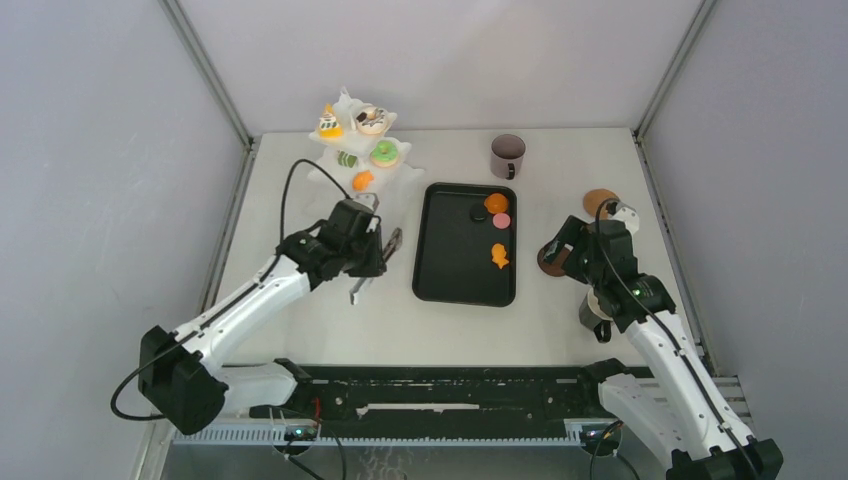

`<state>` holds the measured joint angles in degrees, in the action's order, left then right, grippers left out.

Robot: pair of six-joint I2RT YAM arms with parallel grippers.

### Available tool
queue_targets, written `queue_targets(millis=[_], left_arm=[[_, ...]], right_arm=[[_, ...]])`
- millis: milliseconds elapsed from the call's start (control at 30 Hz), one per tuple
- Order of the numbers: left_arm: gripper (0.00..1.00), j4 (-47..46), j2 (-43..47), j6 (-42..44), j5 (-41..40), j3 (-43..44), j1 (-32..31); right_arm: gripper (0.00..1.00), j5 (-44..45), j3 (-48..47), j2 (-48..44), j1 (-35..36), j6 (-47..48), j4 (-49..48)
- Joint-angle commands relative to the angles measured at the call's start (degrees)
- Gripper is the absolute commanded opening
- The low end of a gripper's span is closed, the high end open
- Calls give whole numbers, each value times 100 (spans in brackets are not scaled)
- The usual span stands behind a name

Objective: Serve the afternoon tea

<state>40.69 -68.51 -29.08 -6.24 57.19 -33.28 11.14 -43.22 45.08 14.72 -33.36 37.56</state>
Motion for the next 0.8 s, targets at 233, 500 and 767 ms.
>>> queue_targets(millis=[233,500,767], left_arm=[[0,-893,-1240,95,501,1281,-737],[24,-883,-2594,486,683,2747,-742],[32,-609,-3650,773,1024,3959,-749]], right_arm=[[96,229,-12,-237,35,8,-47],[96,283,-16,-314,0,-3,14],[96,275,-63,-279,-65,47,23]])
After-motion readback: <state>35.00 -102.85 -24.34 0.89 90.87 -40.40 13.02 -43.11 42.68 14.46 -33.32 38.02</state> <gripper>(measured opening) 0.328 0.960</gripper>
